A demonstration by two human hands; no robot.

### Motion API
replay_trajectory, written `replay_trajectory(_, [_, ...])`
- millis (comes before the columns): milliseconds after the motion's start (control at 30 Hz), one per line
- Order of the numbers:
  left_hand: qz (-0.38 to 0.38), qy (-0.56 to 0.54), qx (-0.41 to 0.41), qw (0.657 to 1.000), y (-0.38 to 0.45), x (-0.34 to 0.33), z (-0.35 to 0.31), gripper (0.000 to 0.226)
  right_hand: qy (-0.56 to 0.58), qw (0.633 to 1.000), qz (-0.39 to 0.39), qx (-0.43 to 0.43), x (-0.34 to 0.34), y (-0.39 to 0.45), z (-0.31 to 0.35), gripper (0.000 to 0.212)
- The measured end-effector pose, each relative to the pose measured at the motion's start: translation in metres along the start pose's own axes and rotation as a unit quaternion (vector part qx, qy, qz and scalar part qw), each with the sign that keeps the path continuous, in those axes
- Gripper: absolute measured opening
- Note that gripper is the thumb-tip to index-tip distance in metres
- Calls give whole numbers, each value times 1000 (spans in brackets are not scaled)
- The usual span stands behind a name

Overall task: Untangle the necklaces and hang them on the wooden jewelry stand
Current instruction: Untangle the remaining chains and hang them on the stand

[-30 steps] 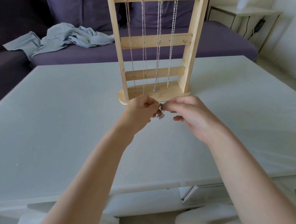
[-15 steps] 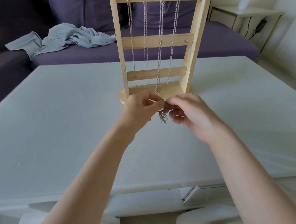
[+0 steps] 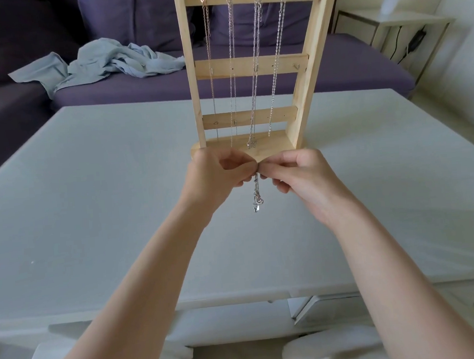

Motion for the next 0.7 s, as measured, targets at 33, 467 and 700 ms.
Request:
replay_trajectory(33, [7,-4,1,1000,0,0,-1,13,0,1000,6,3,0,0,0,12])
replay_trajectory(467, [196,-81,75,974,-14,-4,2,9,65,987,142,-24,-4,-9,4,15])
replay_trajectory(700, [222,-145,124,956,-21,-12,5,7,89,990,111,-22,2,-8,5,16])
Point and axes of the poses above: each hand's wrist, its own y-axis towards the middle knuckle, its own x-axis out of the back of the hand, z = x × y, the point moved 6 cm from there along y, towards the middle knuckle, and after that the axes turned 9 degrees about -z, right-handed, at the moved point
